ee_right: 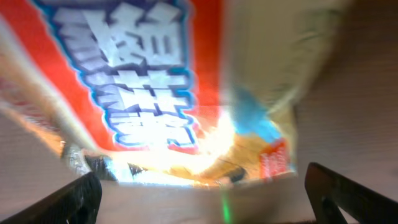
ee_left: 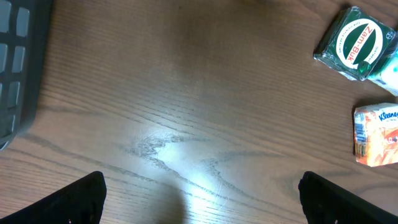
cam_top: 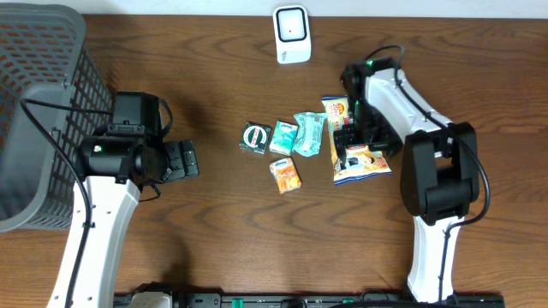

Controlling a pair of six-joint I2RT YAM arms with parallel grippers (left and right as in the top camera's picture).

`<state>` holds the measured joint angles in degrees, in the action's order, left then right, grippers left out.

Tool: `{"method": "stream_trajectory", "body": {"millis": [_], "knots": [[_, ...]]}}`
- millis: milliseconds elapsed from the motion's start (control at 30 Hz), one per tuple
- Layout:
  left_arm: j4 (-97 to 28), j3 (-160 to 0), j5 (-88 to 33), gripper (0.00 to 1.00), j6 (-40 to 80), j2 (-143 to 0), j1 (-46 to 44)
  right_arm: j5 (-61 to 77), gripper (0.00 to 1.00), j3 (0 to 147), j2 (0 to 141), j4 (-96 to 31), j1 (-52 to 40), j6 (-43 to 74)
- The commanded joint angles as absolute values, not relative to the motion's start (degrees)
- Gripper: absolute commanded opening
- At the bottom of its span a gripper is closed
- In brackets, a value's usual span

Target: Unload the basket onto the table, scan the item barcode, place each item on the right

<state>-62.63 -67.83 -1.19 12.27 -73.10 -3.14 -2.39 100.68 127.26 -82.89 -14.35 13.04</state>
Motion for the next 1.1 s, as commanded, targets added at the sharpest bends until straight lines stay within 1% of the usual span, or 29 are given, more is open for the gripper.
{"method": "stream_trajectory", "body": {"millis": [0,100,267,433,600,700,867,1067], "knots": [[-62.74,-67.55,-0.86,0.98,13.21,-73.30,-3.36,-3.07,0.99,106.41,127.26,-85.67,-13.19,13.26],[-62.74,-67.55,-0.86,0.98,13.21,-73.30,-3.36,-3.07,0.99,110.19,127.26,-88.99,-13.06,13.26],[-62.74,-67.55,-0.86,0.98,13.21,-73.30,-3.36,-3.07,0.99,111.68,127.26,-89.54,-13.21,13.21],[-62.74,-67.55,-0.89,0.98,13.21,-73.30,-3.36,-2.72,0.99,111.70,127.22,-86.13,-12.25,14.90],[-62.74,-67.55,-0.86,0.98,13.21,-73.30,-3.36,0.62,0.99,111.70,127.22,-82.96,-8.73,14.87],[-62.74,-67.55,-0.86,0.98,13.21,-73.30,-3.36,3.81,0.99,111.68,127.24,-81.03,-5.89,11.62],[-62.74,-67.55,-0.86,0.98,13.21,-73.30,-3.36,14.59,0.99,111.20,127.24,-77.82,-1.02,4.29],[-62.74,-67.55,-0.89,0.98,13.21,-73.30,-3.36,23.73,0.99,108.27,127.39,-74.32,1.98,-2.72]]}}
